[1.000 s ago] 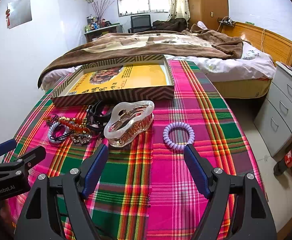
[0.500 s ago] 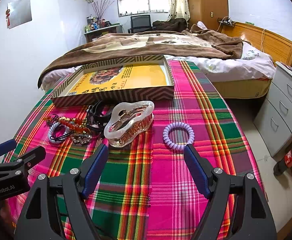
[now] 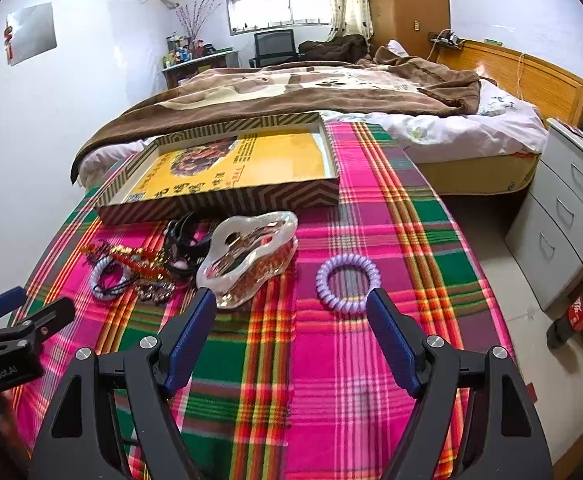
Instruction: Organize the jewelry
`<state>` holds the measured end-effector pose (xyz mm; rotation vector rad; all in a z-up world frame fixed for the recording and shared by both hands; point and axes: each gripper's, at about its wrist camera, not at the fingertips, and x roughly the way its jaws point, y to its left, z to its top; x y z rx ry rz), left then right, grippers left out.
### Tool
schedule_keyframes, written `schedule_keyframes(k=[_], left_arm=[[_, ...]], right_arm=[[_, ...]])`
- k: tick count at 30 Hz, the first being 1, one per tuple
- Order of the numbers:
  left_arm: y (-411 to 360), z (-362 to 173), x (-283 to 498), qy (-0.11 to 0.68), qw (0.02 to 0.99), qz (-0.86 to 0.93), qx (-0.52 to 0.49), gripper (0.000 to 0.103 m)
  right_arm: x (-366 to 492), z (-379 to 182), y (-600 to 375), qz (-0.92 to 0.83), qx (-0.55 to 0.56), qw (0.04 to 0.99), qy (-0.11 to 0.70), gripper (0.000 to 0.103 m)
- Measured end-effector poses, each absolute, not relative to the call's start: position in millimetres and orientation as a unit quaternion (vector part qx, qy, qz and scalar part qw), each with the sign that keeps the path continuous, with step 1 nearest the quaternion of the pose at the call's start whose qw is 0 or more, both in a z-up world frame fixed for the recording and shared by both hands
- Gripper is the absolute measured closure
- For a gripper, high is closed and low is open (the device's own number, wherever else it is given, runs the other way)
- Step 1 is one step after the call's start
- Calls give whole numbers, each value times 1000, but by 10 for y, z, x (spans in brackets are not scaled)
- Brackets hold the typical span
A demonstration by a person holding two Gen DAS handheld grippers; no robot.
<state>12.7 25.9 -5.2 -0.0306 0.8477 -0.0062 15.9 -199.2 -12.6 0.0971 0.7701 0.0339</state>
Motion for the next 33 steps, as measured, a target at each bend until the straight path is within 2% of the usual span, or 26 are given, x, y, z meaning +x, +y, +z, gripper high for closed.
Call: schedule_keyframes(k=[15, 23, 30, 32, 33], left_arm=[[710, -72, 340, 413, 910, 0, -34, 0], [790, -168, 448, 427, 903, -14, -48, 0], [855, -246, 547, 435, 898, -24, -64, 0], [871, -262, 553, 437, 897, -26, -67, 0], [879, -273, 561, 438, 896, -27, -67, 0]], right_arm=[[660, -189, -1938, 16, 61, 907, 416, 27], [904, -354, -1888, -3, 66, 886, 458, 42], [1046, -402, -1835, -14, 56, 881, 469, 44], [1072, -409, -1830, -17, 52, 880, 472, 48], [1075, -406, -1827, -15, 51, 880, 471, 52]])
